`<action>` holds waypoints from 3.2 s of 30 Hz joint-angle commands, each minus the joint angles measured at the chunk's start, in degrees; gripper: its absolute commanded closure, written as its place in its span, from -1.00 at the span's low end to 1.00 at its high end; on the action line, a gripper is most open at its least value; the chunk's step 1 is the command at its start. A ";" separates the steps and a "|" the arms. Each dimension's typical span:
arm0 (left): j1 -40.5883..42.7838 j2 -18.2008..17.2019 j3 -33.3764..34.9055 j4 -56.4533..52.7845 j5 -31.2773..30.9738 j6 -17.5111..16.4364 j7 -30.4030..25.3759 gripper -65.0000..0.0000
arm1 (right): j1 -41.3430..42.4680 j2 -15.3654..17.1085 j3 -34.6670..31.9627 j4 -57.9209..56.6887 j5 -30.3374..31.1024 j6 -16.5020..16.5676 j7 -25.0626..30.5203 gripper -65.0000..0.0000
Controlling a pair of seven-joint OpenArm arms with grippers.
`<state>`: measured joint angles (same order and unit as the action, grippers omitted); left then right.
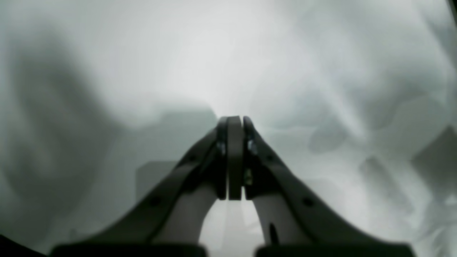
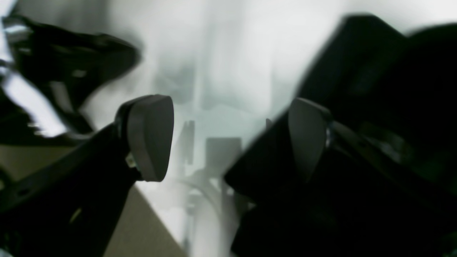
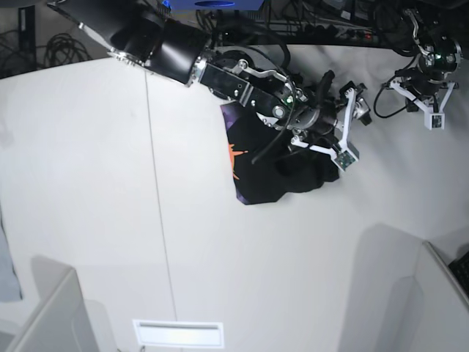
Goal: Fold the T-shirt properly
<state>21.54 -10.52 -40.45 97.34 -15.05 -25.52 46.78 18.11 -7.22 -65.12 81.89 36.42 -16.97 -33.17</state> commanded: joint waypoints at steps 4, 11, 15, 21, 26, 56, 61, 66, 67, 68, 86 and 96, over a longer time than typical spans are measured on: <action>-0.13 -0.77 -2.24 0.81 -0.38 0.16 -0.85 1.00 | 7.17 -0.91 -3.67 6.68 2.74 0.66 1.04 -0.42; 0.04 -0.77 -5.31 0.81 -0.38 0.16 -0.85 1.00 | 5.32 5.86 4.16 19.96 2.65 -0.57 -1.43 0.95; 0.92 -0.68 -6.28 1.25 -0.38 -4.77 -0.85 1.00 | 0.66 7.09 11.45 20.84 2.65 -0.57 -1.69 1.00; 1.10 0.63 -5.75 2.40 -0.64 -6.97 -0.76 1.00 | -2.94 11.05 14.71 21.10 2.65 -0.57 -1.43 1.00; 2.50 3.27 -5.75 7.06 -11.46 -8.90 -0.76 1.00 | -5.23 15.00 16.02 22.24 2.65 -0.57 -1.25 1.00; -10.16 6.44 9.37 -10.18 -33.87 -5.30 6.01 -0.94 | -26.06 23.44 33.69 30.51 2.65 -0.57 -1.34 1.00; -10.95 6.35 10.16 -13.96 -33.79 -2.92 6.01 -0.93 | -26.94 23.71 34.05 30.51 2.65 -0.57 -1.25 1.00; -10.95 5.47 10.51 -15.80 -32.29 -1.69 6.09 -0.23 | -27.38 23.71 34.05 30.51 2.65 -0.57 -1.25 1.00; -11.03 5.47 11.57 -15.98 -30.45 -1.69 6.09 -0.02 | -27.38 23.71 34.05 30.51 2.65 -0.57 -1.25 1.00; -11.56 5.38 12.80 -16.07 -28.34 -1.69 6.01 0.17 | -27.38 23.71 34.05 30.51 2.65 -0.57 -1.25 1.00; -12.79 -2.79 26.16 -15.98 -19.81 -1.69 6.18 1.00 | -36.00 23.18 49.34 30.51 3.00 -0.57 -1.25 1.00; -19.74 -11.32 43.30 -16.07 -19.81 -1.69 6.45 1.00 | -42.59 19.05 62.71 30.51 3.18 -0.39 -1.16 1.00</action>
<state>1.39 -21.52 2.26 81.45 -37.89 -28.25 50.35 -24.71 11.18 -2.85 111.33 39.46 -17.80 -35.16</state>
